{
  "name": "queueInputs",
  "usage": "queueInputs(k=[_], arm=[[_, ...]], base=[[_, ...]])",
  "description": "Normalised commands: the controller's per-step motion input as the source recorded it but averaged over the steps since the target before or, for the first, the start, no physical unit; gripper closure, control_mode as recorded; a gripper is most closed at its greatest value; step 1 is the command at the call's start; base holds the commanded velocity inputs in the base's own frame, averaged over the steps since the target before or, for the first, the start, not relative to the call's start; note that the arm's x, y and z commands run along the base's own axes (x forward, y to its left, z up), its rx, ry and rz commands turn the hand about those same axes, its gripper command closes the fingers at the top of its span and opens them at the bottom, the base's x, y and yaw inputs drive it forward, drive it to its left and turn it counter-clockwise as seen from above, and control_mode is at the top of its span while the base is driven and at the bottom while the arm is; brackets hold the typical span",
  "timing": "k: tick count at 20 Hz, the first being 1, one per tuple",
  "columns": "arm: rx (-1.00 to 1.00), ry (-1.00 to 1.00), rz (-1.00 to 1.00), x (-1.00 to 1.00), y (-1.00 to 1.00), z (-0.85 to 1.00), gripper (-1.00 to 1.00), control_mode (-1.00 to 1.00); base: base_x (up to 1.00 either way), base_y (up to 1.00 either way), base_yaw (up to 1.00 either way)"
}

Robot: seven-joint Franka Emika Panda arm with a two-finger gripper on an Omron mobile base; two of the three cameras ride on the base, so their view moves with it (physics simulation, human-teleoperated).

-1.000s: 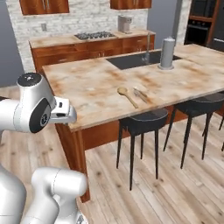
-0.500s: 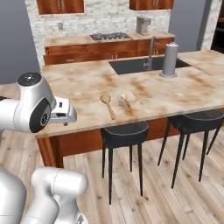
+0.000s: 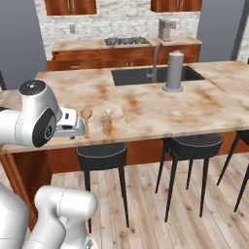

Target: Pick up the metallic utensils from the counter and place them in the open drawer. Make sure not to pick up any wooden utensils.

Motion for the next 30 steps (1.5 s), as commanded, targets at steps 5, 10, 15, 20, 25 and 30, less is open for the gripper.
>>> queueInputs(k=[5,10,15,20,25,30], arm=[[0.00,0.00,0.00,0.00,0.00,0.00,-1.00,1.00],[0.00,0.00,0.00,0.00,0.00,0.00,-1.00,1.00],[0.00,0.00,0.00,0.00,0.00,0.00,-1.00,1.00],[0.00,0.00,0.00,0.00,0.00,0.00,-1.00,1.00],[0.00,0.00,0.00,0.00,0.00,0.00,-1.00,1.00],[0.00,0.00,0.00,0.00,0.00,0.00,-1.00,1.00]], base=[[0.26,-0.89,0.33],[0.39,-0.32,0.42],[0.56,-0.37,0.33],[0.60,-0.30,0.06],[0.65,0.00,0.00],[0.47,0.00,0.00]])
